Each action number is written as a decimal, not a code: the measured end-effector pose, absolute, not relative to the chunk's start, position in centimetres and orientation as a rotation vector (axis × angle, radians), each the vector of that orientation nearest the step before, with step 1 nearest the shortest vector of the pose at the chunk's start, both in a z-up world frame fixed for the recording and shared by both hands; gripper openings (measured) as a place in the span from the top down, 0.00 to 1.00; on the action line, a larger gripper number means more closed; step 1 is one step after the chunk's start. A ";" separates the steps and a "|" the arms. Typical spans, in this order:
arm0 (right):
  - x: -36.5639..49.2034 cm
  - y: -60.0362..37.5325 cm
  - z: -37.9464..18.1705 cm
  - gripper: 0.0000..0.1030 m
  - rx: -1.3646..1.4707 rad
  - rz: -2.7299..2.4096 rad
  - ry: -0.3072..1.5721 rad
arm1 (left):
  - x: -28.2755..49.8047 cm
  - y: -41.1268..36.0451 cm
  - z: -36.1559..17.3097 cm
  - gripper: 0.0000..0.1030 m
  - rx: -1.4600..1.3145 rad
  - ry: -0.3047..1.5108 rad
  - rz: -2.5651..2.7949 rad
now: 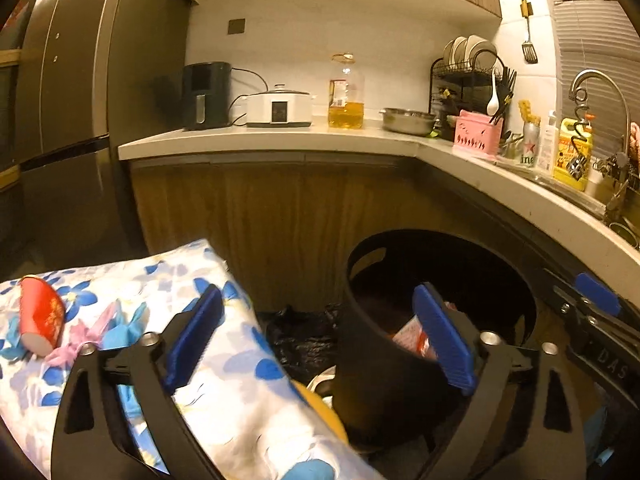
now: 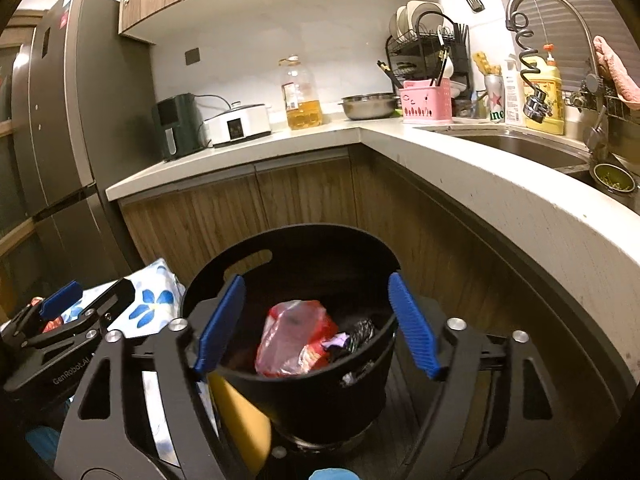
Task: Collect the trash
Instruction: 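Open both tools to drop the red bag and black bag into the bin, then move both open tools back to the table toward the blue glove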
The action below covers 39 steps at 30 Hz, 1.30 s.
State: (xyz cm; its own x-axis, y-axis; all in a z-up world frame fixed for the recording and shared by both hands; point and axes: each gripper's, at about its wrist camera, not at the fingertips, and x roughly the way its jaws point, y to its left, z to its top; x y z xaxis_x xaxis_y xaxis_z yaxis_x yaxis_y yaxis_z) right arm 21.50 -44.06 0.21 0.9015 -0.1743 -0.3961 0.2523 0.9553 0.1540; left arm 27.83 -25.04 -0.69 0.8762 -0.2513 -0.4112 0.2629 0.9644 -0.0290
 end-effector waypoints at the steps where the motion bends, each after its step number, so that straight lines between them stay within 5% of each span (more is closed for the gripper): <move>1: 21.2 -43.8 0.1 0.16 0.201 -0.226 0.393 | 27.5 -24.9 -0.8 0.06 0.034 0.422 -0.264; 10: 19.1 -41.5 -1.3 0.07 0.156 -0.247 0.442 | 24.5 -22.6 -1.0 0.06 0.056 0.406 -0.220; 39: 13.8 -31.6 -1.0 0.07 0.091 -0.119 0.428 | 14.8 -10.8 -2.3 0.06 -0.025 0.390 -0.051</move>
